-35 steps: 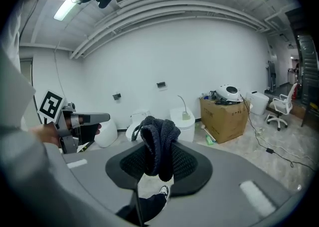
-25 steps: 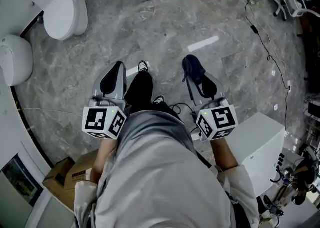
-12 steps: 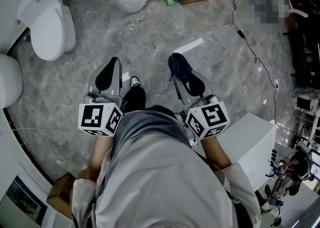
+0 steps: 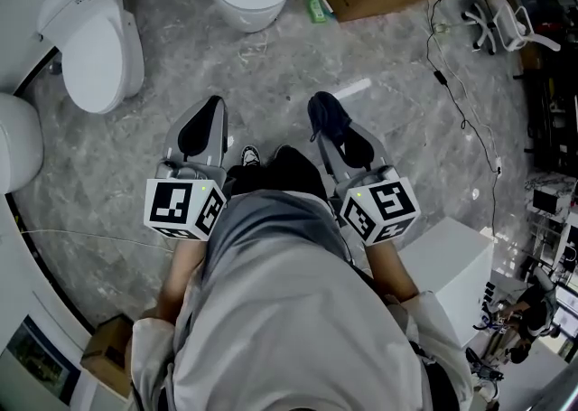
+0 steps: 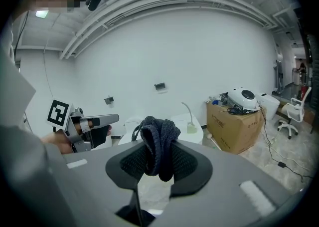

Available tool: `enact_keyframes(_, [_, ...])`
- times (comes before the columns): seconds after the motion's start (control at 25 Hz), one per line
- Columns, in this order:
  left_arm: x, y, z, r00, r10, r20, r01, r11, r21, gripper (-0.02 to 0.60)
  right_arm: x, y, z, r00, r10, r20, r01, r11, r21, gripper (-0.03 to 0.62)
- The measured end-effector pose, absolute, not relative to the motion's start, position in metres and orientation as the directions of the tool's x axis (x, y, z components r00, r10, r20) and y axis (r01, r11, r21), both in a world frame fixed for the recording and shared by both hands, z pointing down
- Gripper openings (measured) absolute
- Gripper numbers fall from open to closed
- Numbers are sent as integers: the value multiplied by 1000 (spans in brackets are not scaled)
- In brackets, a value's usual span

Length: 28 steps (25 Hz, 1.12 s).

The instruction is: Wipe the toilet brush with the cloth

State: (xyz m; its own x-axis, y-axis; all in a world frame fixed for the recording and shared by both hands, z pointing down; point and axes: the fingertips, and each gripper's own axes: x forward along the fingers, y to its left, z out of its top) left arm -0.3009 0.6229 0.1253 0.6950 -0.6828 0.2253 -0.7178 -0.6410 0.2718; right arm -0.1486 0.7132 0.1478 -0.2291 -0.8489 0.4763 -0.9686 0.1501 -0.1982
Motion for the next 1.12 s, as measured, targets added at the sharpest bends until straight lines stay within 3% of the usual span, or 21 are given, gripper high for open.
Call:
enact_keyframes(0.48, [-277, 540, 127, 667, -714, 211, -742, -612, 274, 0, -122, 617, 154, -277, -839, 469, -959, 209, -191, 98])
enact_keyframes(1.12, [-139, 345, 127, 635, -722, 276, -772, -582, 254, 0, 34, 401, 157, -327, -851, 410, -940, 247, -237, 98])
